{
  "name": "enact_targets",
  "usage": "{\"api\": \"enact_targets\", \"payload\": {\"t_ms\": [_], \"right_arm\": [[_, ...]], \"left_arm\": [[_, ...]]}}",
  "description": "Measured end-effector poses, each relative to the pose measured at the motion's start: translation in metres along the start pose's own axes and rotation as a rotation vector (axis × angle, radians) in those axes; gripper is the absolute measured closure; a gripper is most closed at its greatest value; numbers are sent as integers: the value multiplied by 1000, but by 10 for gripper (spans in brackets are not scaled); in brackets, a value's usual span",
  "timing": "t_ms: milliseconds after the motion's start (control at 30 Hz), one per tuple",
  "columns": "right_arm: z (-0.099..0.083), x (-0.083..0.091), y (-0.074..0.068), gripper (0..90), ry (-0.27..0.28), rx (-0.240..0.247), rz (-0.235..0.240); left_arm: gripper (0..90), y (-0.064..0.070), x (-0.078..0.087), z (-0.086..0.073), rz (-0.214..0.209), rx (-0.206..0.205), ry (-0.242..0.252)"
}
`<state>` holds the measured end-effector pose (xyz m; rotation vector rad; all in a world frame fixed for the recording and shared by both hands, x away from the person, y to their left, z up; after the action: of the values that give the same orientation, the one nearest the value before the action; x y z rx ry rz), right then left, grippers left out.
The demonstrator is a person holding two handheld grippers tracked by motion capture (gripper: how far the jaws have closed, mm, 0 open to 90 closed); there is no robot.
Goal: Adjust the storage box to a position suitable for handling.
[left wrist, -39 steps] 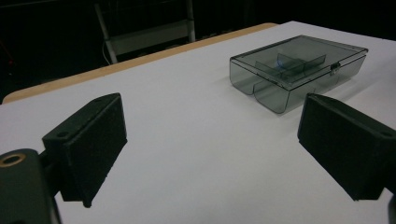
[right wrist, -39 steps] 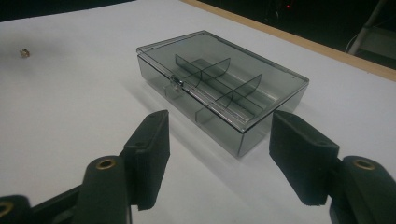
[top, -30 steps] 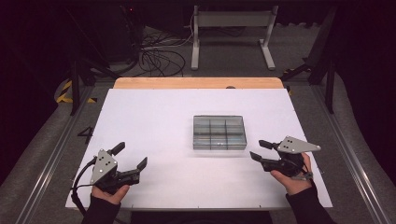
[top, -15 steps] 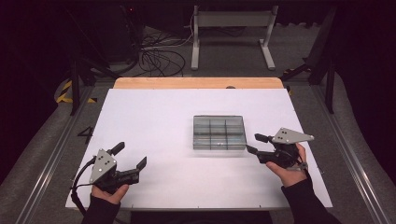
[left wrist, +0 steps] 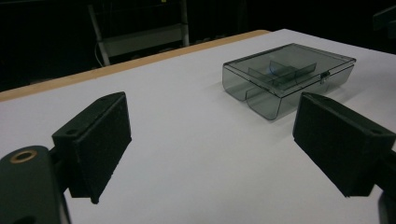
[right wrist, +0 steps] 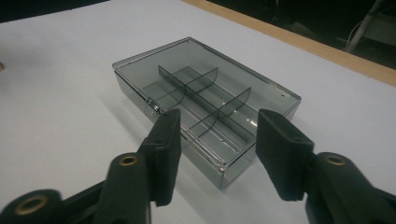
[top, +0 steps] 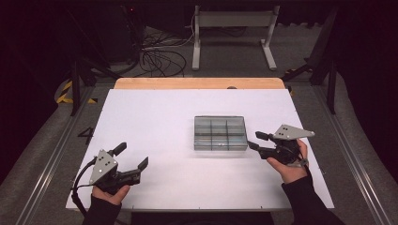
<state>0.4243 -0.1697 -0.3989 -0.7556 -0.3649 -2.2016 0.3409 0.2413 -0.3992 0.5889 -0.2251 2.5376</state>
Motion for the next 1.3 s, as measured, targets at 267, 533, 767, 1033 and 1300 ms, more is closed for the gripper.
{"api": "enact_targets", "payload": {"t_ms": [267,533,767,1033,1300], "right_arm": [[1,-12,15,792,-49,-52,-20],[6,-24,23,900,-91,-74,-46],[7,-35,33,900,-122,-69,-80],[8,-48,41,900,-128,-34,-126],[5,-57,48,900,-135,-61,-124]], "left_arm": [[129,1,-2,-1,7,-12,-16],[130,1,-2,-1,8,-13,-21],[130,1,-2,-2,9,-18,-24],[130,1,-3,-2,8,-20,-25],[130,2,-4,-2,6,-19,-27]]}}
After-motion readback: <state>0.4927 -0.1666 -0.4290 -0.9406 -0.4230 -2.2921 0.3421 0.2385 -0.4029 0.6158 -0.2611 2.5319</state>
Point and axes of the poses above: each handheld gripper's, and its own axes: x roughly backward along the jaws, z roughly out of its top, y roughly to its right, the point moved 7 cm from there along -x, roughly forward along the jaws, and after that the axes turned 11 degrees about -y, right-handed, at the moved point
